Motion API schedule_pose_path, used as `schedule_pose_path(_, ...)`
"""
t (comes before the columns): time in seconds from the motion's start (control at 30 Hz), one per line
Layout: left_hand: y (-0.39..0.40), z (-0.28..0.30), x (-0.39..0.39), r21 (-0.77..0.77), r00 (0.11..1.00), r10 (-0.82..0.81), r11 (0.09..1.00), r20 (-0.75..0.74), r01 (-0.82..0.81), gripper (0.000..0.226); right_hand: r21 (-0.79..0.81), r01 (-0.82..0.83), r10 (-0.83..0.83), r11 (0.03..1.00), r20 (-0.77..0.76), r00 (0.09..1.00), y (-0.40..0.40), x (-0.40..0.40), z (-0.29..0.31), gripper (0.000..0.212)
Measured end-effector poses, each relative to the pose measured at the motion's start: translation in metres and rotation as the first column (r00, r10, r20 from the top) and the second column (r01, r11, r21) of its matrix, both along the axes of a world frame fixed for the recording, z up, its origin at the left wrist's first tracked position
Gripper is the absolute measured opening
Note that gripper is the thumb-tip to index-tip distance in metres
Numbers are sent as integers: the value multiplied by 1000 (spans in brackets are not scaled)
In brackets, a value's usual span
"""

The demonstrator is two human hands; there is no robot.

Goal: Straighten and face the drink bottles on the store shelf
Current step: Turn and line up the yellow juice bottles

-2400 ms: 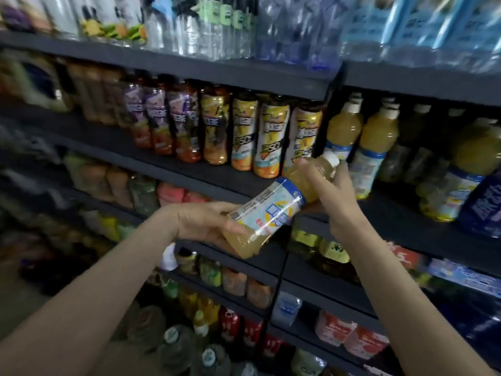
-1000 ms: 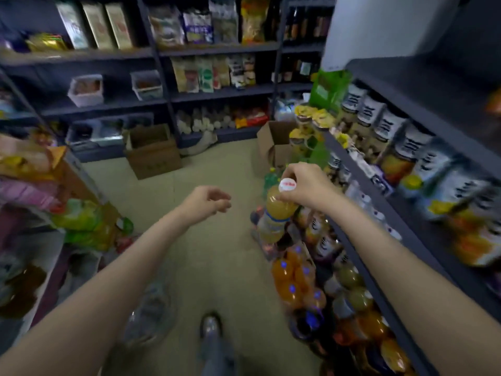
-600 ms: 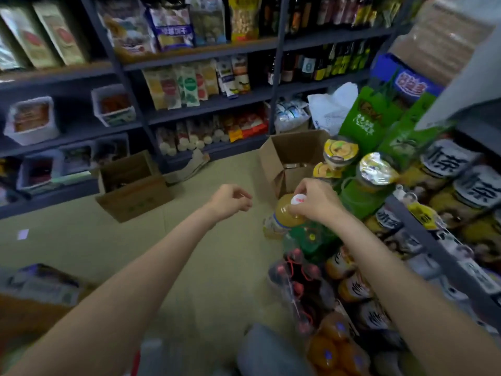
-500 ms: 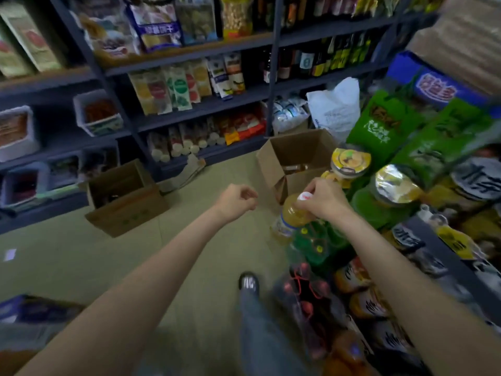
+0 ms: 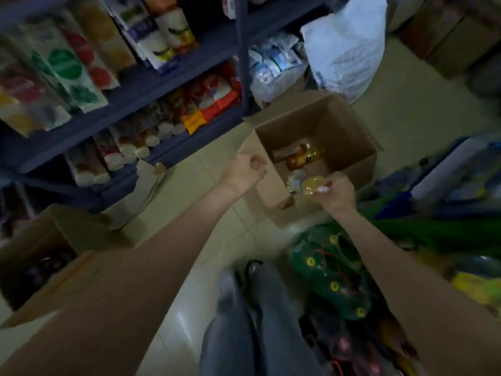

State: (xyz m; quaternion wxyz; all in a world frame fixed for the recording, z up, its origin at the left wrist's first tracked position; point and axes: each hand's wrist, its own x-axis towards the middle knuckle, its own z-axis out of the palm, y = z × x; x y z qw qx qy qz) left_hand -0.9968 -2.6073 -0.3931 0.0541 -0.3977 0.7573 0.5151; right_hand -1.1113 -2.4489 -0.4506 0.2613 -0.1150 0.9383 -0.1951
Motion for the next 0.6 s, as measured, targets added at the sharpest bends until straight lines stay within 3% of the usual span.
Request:
schedule_pose_path(0.13, -41, -70, -41, 30, 998, -39, 999, 48, 37, 19, 92, 2, -2, 996, 1, 1000, -38, -51, -70, 58)
schedule_pose_path(0.27, -79, -158, -76, -4, 995, -59, 998, 75, 59, 17, 108, 86, -88, 991, 14, 996, -64, -94, -160, 61)
schedule_pose_path(0.43, -99, -244, -111, -40, 977, -185, 981, 109, 190, 22, 119, 12, -22, 993, 85, 996, -92, -116, -264, 42)
schedule_pose_path(0.6, -98, -294, -128, -66, 983, -167, 983, 69, 172, 19, 88, -76, 61, 993, 159, 985, -116, -112, -331, 34)
